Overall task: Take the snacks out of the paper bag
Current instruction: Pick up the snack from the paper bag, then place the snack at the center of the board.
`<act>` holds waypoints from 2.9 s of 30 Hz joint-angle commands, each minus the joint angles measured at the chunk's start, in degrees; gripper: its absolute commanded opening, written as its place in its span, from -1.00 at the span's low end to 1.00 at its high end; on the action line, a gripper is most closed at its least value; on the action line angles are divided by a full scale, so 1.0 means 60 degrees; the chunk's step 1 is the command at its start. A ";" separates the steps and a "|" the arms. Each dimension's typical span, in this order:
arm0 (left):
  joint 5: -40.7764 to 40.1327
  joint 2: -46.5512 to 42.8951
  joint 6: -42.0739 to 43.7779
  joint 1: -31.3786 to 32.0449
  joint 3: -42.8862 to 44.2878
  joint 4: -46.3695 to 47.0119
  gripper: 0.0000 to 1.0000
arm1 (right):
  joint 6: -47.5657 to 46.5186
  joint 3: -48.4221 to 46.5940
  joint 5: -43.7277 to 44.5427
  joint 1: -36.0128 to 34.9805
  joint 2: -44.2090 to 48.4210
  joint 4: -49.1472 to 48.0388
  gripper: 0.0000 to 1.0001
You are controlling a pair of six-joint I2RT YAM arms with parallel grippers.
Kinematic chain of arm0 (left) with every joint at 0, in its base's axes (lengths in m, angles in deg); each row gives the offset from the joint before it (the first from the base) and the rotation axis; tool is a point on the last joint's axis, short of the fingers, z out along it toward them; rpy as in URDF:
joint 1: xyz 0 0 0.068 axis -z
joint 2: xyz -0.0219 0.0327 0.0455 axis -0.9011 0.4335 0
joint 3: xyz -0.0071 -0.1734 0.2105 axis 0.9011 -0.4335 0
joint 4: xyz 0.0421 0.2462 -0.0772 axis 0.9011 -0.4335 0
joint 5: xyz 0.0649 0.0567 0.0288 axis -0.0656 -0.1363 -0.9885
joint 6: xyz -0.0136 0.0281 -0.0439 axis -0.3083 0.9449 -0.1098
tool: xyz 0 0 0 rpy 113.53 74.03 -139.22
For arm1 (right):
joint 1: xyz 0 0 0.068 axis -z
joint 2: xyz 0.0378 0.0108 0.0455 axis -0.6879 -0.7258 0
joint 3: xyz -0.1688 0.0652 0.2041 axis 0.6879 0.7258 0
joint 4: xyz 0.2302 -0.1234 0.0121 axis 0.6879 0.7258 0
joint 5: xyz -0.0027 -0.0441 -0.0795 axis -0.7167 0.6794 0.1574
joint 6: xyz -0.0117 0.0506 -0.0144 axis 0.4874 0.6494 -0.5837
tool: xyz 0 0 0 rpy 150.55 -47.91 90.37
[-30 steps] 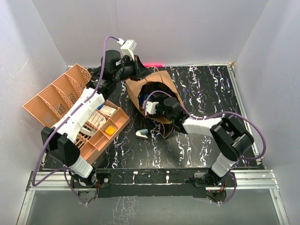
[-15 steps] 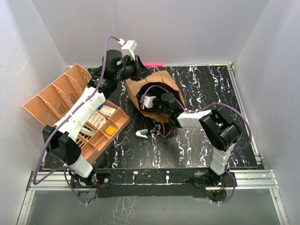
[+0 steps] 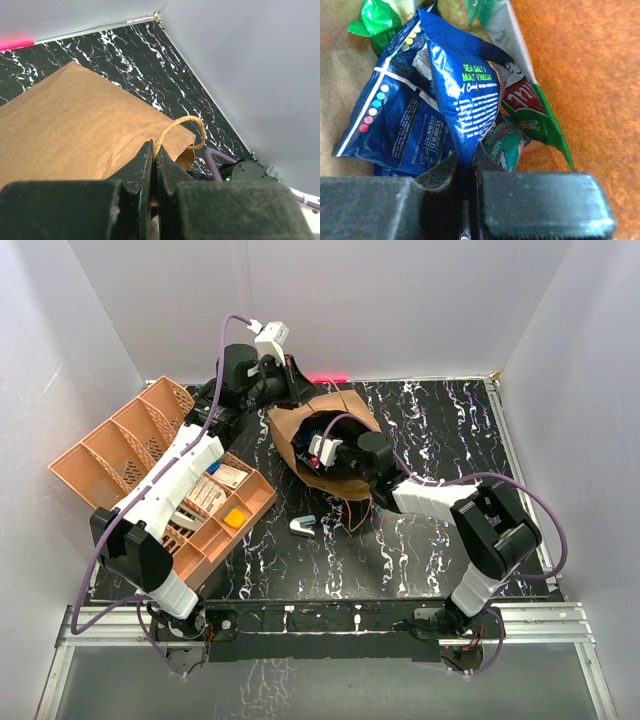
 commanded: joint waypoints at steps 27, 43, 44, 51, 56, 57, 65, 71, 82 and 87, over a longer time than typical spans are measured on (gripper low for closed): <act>-0.0154 -0.0633 -0.0484 -0.0383 -0.0264 0.0674 -1.00 | 0.4074 -0.0042 -0.1391 0.0202 0.3377 0.2488 -0.85; -0.0273 -0.0910 -0.0091 -0.0593 -0.0503 0.0248 -1.00 | 1.1149 -0.2183 0.2464 0.0221 0.7188 0.8760 -0.85; -0.0294 -0.0956 -0.0089 -0.0622 -0.0550 0.0245 -1.00 | 1.1382 -0.2352 0.3078 0.0224 0.7369 0.9059 -0.85; -0.0331 -0.1039 -0.0089 -0.0706 -0.0625 0.0245 -1.00 | 1.1763 -0.2786 0.7411 0.0229 0.7863 0.9707 -0.85; -0.0322 -0.1021 -0.0102 -0.0721 -0.0484 0.0200 -1.00 | 1.1721 -0.2897 0.9596 0.0515 0.6637 1.0050 -0.85; -0.0284 -0.1009 -0.0109 -0.0721 -0.0427 0.0168 -1.00 | 1.1701 -0.2931 0.9565 0.0792 0.6272 1.0060 -0.85; 0.0066 -0.0953 -0.0356 -0.0728 -0.0358 0.0197 -1.00 | 1.4316 -0.3425 0.7898 0.4067 0.3425 1.0946 -0.85; 0.0342 -0.1080 -0.0603 -0.0735 -0.0580 0.0430 -1.00 | 1.5601 -0.3200 0.8460 0.4976 0.2224 1.1393 -0.85; 0.0457 -0.1043 -0.0687 -0.0735 -0.0711 0.0521 -1.00 | 1.6401 -0.4330 0.8540 0.5626 0.0154 1.1988 -0.85; 0.0433 -0.1017 -0.0660 -0.0735 -0.0642 0.0447 -1.00 | 1.6192 -0.5934 0.7458 0.5640 -0.1823 1.1631 -0.06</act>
